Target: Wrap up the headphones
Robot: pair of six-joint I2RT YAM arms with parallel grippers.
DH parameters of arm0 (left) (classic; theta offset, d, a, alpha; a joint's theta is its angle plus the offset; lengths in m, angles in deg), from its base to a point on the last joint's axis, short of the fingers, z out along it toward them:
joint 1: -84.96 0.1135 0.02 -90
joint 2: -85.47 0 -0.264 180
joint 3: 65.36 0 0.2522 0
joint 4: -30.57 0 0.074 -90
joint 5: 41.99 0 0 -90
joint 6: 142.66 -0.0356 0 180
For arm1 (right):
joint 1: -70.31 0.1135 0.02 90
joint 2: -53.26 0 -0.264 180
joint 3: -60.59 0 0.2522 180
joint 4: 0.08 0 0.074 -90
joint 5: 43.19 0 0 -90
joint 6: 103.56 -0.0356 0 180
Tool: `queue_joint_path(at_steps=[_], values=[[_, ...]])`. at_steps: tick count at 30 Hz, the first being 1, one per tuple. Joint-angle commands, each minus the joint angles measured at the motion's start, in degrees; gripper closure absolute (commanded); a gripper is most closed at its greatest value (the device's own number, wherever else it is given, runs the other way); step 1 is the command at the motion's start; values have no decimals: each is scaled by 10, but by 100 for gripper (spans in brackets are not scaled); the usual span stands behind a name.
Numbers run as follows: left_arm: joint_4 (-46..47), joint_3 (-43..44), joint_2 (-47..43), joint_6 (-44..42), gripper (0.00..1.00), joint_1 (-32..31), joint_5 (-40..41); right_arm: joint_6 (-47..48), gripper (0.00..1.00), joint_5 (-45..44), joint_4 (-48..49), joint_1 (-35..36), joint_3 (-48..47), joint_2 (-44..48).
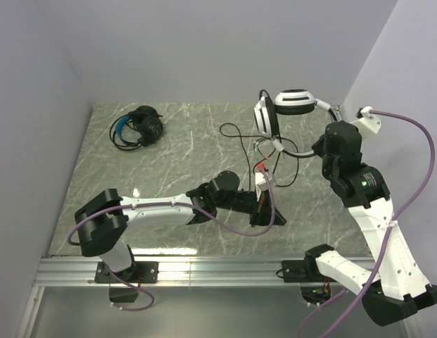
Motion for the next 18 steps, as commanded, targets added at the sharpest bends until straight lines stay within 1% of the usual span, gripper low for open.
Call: queue_joint_path(at_steps=[1,3,8,10,14,16,18], values=[[-26,-30,-50,6,93,-10,-65,-15,100,-63,104,-2,-7,0],[-17,-41,-66,16,89,-9,-88,-15,100,-64,105,-3,-5,-3],[-9,-66,-81,32,84,-10,-116,-21,100,-56,103,-2,-12,-12],[17,-80,-81,42,81,-10,-132,-21,100,-53,102,-2,-17,-17],[40,-98,-85,61,78,-10,-132,-20,100,-55,97,-2,-24,-23],[49,-102,-88,69,70,-10,-138,-22,100,-59,98,-2,-24,-26],[44,-100,-87,68,66,-10,-135,-26,100,-58,98,-3,-23,-27]])
